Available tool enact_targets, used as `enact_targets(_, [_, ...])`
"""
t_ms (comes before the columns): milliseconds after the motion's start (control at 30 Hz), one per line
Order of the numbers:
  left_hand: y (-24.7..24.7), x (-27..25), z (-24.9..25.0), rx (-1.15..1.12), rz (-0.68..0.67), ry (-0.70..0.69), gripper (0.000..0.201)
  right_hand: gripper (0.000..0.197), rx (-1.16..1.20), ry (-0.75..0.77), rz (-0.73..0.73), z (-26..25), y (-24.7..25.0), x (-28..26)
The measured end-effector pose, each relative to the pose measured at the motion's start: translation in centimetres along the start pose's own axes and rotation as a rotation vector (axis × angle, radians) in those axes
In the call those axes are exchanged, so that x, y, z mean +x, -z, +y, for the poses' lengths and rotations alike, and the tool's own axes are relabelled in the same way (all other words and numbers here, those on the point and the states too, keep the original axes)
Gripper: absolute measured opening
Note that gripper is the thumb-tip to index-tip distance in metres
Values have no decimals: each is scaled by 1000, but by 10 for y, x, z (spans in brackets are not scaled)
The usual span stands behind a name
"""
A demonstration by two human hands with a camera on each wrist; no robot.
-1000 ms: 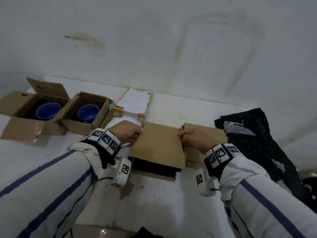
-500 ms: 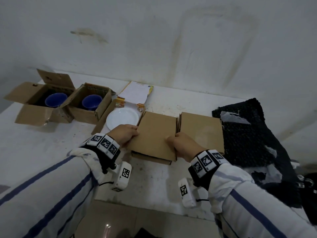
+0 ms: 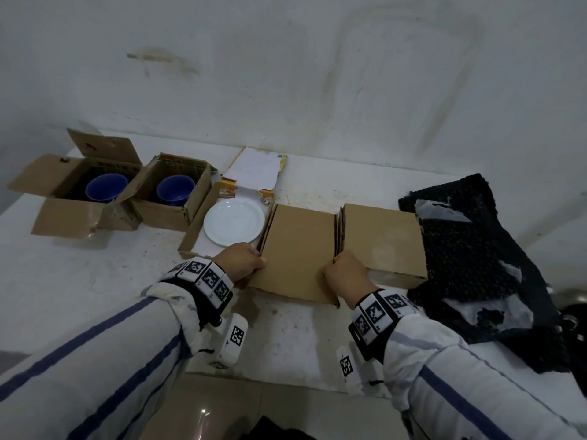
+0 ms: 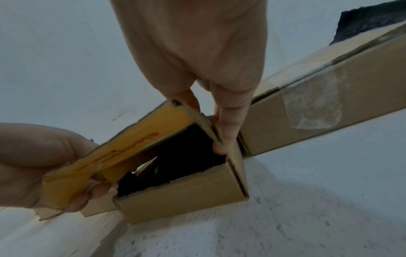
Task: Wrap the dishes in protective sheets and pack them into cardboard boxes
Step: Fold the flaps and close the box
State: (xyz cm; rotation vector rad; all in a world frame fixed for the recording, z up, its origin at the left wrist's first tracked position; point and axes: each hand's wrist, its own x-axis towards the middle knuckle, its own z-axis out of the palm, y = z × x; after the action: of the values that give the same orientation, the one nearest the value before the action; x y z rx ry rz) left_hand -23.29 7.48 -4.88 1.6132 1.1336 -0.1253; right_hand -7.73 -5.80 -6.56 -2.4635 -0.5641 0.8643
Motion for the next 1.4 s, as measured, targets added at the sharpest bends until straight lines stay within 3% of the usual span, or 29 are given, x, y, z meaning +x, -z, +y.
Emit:
enact_targets(100, [-1, 1, 0, 69, 36, -34, 16, 10, -119, 4, 1, -1, 4, -1])
enact_targets(267, [-8, -2, 1, 254, 140, -55, 33, 27, -131, 18, -4, -2, 2, -6])
enact_targets(400, [-10, -2, 1, 299, 157, -46, 30, 30, -144, -9, 4, -5, -3, -5])
enact_targets(500, [-9, -3, 1, 282, 159, -37, 7, 30, -191, -4, -1, -6, -5, -6])
enact_targets(600, [-10, -2, -2, 274, 173, -19, 27, 30, -238, 27, -1, -5, -5, -8])
enact_targets(833, [-12, -1, -10, 282, 189, -18, 25, 30, -307, 84, 3, -2, -4, -10])
enact_targets(1000, [-18, 2, -17, 347, 215, -69, 22, 19, -255, 50, -24, 9, -9, -5])
enact_targets(1167, [-22, 3, -16, 425, 236, -113, 27, 34, -198, 36, -17, 13, -15, -8])
enact_targets(1400, [-16, -4, -13, 262, 219, -159, 22, 20, -151, 11, -60, 1, 0, -12])
